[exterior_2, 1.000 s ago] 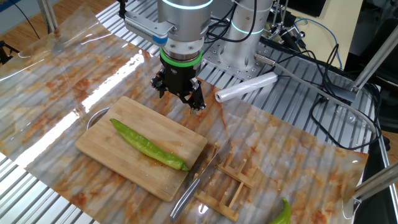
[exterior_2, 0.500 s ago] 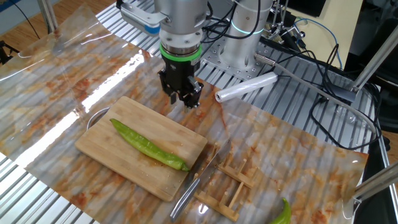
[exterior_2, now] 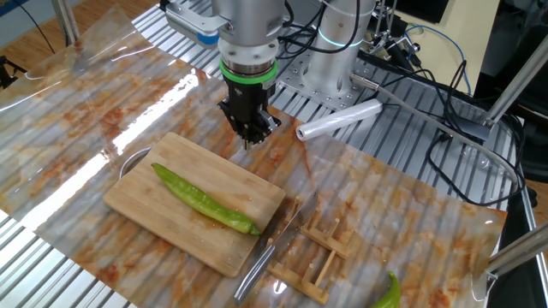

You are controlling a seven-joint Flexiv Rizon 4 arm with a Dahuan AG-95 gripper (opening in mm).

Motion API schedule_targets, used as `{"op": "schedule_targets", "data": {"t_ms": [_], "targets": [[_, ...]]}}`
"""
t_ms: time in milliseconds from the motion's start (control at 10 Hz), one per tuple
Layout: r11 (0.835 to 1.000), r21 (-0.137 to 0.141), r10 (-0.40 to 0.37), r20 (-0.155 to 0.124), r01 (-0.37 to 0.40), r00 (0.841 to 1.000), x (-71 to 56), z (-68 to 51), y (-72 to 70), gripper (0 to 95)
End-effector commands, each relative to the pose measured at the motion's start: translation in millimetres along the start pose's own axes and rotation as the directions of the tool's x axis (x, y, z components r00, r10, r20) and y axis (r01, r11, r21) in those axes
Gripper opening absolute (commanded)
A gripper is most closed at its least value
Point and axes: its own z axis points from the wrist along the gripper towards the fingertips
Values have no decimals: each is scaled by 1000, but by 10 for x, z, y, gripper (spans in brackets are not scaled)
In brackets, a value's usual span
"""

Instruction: Chop the chili peppers

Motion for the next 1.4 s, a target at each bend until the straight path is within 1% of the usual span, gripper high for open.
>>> {"op": "schedule_targets", "data": {"t_ms": [100,300,600,700,900,1000,1100,1200,1300,1400], "targets": [[1000,1,-8,0,8,1000,-1,13,6,0],[1000,1,4,2,-4,1000,-16,95,44,0],[1000,2,16,2,-16,1000,-43,173,122,0],[1000,2,22,2,-22,1000,-48,183,152,0],[997,3,77,0,-77,997,-98,216,287,0],[996,3,87,-2,-87,996,-103,222,308,190],[992,5,123,-3,-123,992,-115,250,404,380],[992,6,128,-1,-128,992,-119,259,437,380],[993,5,118,0,-118,993,-135,266,463,570],[993,0,120,-2,-120,993,-149,278,485,570]]}}
